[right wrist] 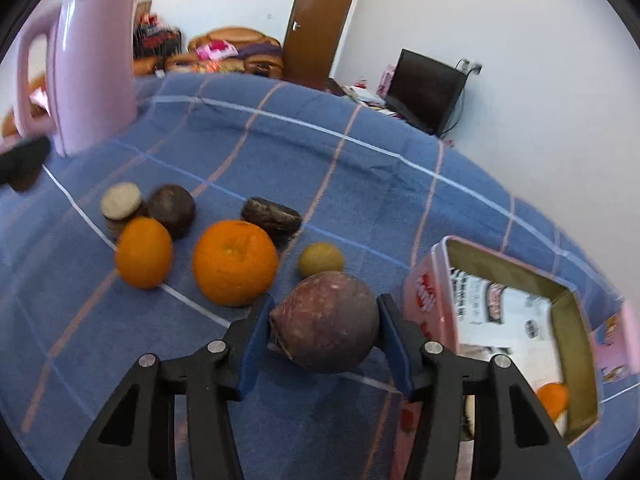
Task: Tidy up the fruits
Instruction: 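Grasp the dark purple round fruit with the right gripper while the left gripper holds the kiwi, then carry the purple fruit with the right gripper while the left gripper carries the kiwi over the tin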
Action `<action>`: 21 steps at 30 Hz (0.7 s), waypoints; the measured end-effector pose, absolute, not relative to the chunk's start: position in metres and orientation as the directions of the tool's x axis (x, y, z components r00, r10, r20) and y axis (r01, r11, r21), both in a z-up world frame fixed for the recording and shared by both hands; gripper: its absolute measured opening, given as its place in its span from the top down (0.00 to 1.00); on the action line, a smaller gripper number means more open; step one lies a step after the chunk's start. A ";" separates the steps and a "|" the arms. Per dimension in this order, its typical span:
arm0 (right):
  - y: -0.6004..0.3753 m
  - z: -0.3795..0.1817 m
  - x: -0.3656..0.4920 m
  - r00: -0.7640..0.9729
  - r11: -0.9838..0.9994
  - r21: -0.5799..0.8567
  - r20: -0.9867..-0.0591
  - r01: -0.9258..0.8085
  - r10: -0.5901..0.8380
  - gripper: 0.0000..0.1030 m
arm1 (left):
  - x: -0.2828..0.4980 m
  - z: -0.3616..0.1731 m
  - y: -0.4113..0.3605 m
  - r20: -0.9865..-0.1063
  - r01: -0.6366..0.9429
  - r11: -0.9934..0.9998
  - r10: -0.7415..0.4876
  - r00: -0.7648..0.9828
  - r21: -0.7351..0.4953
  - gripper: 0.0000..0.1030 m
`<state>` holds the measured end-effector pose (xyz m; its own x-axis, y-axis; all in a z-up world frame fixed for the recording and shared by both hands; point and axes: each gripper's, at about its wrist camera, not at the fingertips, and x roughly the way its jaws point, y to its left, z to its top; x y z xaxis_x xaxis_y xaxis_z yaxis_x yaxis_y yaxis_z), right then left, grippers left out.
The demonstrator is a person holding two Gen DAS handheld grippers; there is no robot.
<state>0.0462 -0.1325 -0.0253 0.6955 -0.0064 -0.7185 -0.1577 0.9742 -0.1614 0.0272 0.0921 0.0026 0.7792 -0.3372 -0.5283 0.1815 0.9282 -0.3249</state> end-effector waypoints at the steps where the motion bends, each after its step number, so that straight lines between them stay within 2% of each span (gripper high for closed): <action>1: -0.137 -0.022 0.043 0.703 0.981 -0.105 -0.710 -0.161 0.039 0.48 | 0.027 0.002 0.092 -0.530 0.177 0.931 -0.330 0.782 -0.319 0.70; 5: -0.147 -0.005 0.027 0.737 0.967 0.128 -0.628 -0.219 0.250 0.48 | 0.026 0.000 0.090 -0.518 0.166 0.943 -0.300 0.801 -0.289 0.70; 7: -0.144 0.000 0.021 0.751 0.958 0.173 -0.594 -0.230 0.288 0.48 | 0.024 0.000 0.085 -0.506 0.158 0.955 -0.268 0.820 -0.249 0.70; 14: -0.122 0.013 0.000 0.830 0.973 0.056 -0.513 -0.223 0.220 0.48 | 0.018 0.001 0.072 -0.466 0.155 0.976 -0.209 0.860 -0.151 0.70; 21: -0.141 0.019 -0.007 0.859 0.982 0.072 -0.477 -0.175 0.189 0.48 | 0.008 0.004 0.065 -0.437 0.195 0.967 -0.249 0.864 -0.166 0.70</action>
<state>-0.0066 -0.1408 0.0191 0.8585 0.1885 -0.4768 -0.1754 0.9818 0.0724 0.0079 0.0655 0.0039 0.8643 -0.2494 -0.4367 0.1949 0.9666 -0.1664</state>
